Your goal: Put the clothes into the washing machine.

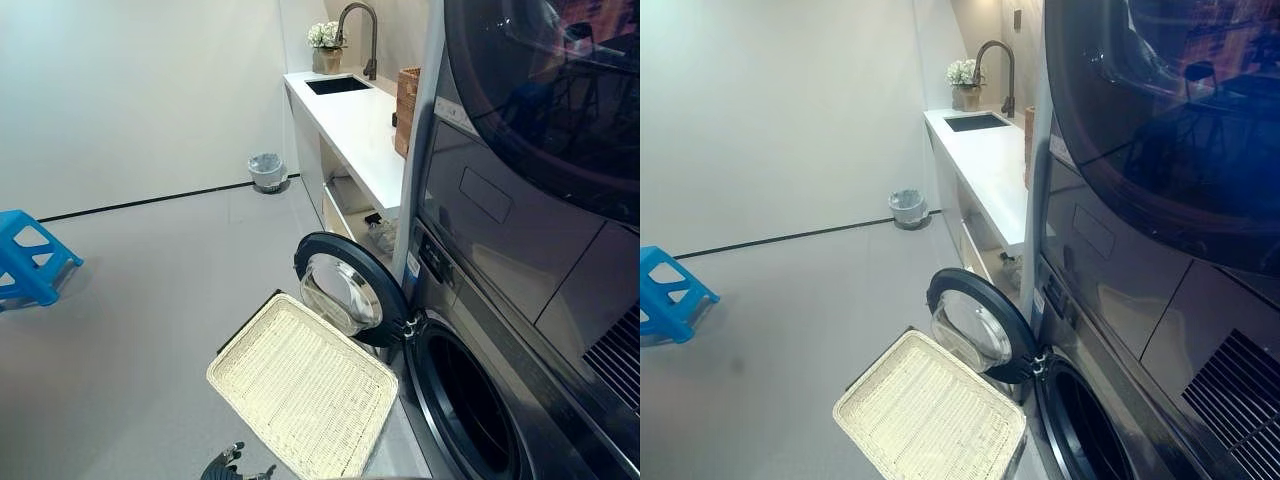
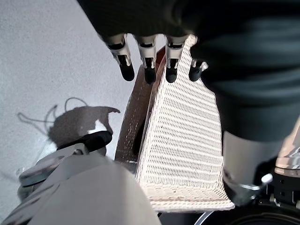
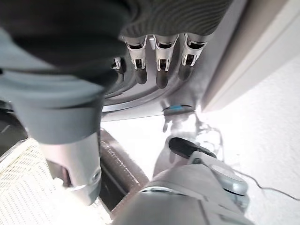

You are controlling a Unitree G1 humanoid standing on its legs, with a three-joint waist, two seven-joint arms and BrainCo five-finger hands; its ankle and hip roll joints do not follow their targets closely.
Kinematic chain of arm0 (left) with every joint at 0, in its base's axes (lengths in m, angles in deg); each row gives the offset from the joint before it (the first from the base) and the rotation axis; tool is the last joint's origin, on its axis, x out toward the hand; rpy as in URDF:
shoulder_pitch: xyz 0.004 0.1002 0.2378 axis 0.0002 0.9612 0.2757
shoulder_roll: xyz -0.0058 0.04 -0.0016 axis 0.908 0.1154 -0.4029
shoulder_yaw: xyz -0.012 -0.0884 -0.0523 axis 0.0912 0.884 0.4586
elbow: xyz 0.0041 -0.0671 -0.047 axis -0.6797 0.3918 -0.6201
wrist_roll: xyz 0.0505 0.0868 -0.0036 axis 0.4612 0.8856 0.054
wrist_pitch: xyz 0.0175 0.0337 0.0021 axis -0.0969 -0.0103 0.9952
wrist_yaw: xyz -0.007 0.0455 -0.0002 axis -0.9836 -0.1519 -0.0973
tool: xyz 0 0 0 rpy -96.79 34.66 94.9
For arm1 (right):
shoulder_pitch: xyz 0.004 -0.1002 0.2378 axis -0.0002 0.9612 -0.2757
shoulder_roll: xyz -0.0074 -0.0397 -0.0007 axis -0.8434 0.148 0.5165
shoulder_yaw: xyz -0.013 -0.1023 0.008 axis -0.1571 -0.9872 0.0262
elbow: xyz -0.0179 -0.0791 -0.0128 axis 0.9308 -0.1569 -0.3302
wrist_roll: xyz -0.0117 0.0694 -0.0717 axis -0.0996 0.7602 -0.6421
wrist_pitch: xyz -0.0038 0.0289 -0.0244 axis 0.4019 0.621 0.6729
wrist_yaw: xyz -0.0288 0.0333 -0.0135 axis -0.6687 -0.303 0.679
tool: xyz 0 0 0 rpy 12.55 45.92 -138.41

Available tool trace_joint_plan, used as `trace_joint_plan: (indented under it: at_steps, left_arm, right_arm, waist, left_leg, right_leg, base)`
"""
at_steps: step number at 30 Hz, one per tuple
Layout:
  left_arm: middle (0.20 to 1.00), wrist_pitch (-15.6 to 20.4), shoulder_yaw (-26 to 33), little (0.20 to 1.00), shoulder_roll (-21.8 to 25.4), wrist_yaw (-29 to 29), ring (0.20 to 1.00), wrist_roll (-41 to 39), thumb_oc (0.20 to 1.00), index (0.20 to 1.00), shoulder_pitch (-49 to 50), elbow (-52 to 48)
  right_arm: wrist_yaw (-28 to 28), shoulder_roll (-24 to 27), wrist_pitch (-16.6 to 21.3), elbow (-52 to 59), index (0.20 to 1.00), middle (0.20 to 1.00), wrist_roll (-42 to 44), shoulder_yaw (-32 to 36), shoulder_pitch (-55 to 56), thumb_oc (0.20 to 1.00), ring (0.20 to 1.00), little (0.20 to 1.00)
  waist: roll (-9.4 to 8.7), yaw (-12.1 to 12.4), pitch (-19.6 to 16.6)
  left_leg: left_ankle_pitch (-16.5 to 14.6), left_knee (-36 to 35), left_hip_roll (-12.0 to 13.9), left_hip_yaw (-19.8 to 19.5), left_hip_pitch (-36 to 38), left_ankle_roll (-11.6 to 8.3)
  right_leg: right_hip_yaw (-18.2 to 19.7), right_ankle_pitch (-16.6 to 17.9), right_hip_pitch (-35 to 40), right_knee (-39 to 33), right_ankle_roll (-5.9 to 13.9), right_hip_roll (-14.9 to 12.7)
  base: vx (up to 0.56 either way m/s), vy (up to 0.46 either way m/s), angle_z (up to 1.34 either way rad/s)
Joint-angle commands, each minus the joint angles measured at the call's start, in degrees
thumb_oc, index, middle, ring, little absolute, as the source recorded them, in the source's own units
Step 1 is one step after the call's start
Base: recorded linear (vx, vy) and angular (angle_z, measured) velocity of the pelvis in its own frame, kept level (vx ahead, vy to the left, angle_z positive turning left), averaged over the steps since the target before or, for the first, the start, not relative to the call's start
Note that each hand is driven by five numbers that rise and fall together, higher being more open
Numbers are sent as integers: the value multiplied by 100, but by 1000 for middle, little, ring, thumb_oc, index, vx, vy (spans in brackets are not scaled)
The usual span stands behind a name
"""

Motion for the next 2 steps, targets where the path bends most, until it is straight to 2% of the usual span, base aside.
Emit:
trace_joint_plan:
  at_steps: [1, 2]
  left_arm:
    - [1000, -93, 267, 1000, 64, -91, 1000, -165, 1000, 1000, -398, 209]
    - [1000, -152, 287, 1000, 49, -84, 1000, -193, 1000, 1000, -397, 234]
  right_arm:
    - [58, -121, -61, -274, 1000, 1000, 20, 109, -343, 1000, 1000, 1000]
    - [61, -131, -86, -294, 1000, 1000, 9, 110, -345, 1000, 1000, 1000]
  waist:
    - [-235, 63, 199]
    - [-237, 58, 189]
  left_leg:
    - [-540, 39, -121, 406, 429, -61]
    - [-548, 39, -108, 418, 443, -65]
  right_leg:
    - [200, 183, -183, 99, 456, -371]
    - [209, 191, -165, 73, 451, -370]
  base:
    - [0, 0, 0]
    - [-5, -8, -4]
